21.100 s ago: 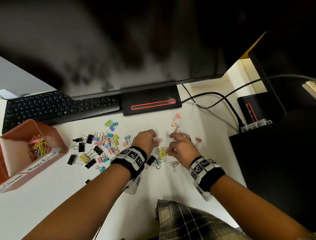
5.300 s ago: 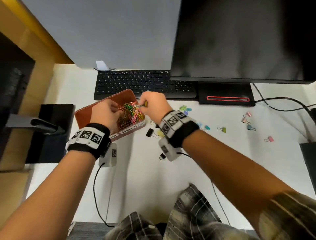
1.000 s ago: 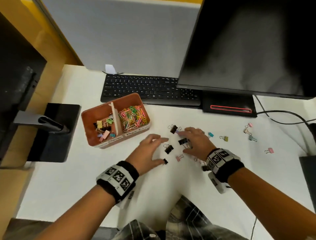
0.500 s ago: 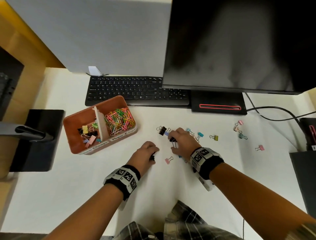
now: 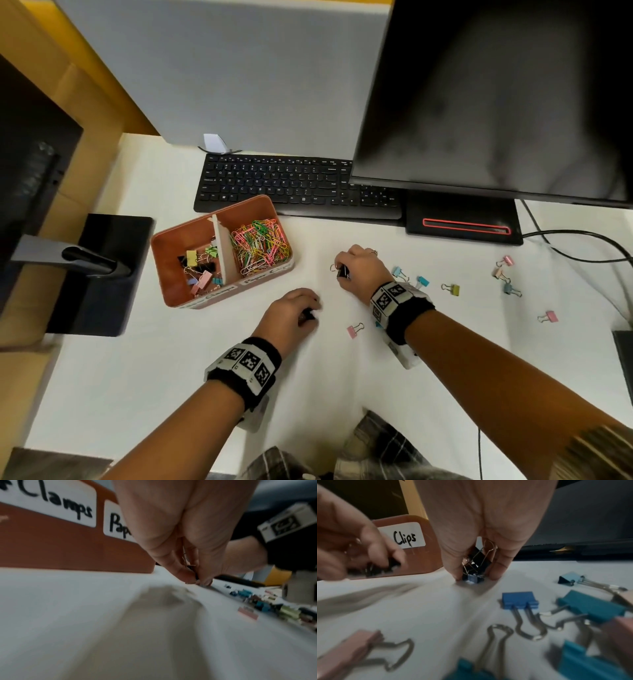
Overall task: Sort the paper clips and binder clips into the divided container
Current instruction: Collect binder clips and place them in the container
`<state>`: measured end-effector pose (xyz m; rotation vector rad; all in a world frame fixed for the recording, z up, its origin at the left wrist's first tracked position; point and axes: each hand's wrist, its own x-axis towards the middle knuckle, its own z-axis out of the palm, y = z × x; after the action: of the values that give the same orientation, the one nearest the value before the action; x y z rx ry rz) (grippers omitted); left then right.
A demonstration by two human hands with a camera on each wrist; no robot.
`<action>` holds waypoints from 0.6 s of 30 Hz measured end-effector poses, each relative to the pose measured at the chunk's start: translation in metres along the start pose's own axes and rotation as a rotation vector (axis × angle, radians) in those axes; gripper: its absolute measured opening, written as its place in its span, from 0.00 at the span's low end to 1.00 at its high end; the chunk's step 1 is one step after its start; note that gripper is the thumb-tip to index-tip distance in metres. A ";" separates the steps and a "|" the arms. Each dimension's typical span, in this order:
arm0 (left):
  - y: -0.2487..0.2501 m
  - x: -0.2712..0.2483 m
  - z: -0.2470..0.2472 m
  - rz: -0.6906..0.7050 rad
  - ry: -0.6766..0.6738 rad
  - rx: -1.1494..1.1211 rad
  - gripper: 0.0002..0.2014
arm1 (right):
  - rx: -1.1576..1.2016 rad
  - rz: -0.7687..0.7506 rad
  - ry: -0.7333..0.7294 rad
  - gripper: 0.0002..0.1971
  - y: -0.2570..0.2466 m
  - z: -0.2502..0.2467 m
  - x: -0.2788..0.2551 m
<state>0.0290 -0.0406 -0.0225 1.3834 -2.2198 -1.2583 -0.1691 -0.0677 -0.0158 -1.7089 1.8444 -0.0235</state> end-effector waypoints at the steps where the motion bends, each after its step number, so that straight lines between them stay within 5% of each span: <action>1: 0.004 -0.003 -0.006 0.012 0.009 -0.003 0.12 | -0.005 -0.007 -0.004 0.11 0.001 0.001 -0.001; 7: 0.025 -0.027 -0.068 0.091 0.177 -0.052 0.12 | 0.163 -0.133 0.123 0.10 -0.021 -0.007 -0.017; 13: 0.008 -0.035 -0.153 -0.048 0.501 -0.033 0.12 | 0.231 -0.434 0.174 0.13 -0.130 -0.035 -0.017; 18: -0.020 -0.027 -0.186 -0.203 0.388 -0.192 0.17 | 0.183 -0.390 0.101 0.25 -0.204 -0.023 0.008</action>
<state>0.1645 -0.1225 0.0800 1.6424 -1.6932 -1.1122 0.0043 -0.1175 0.0835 -1.9345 1.4966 -0.4306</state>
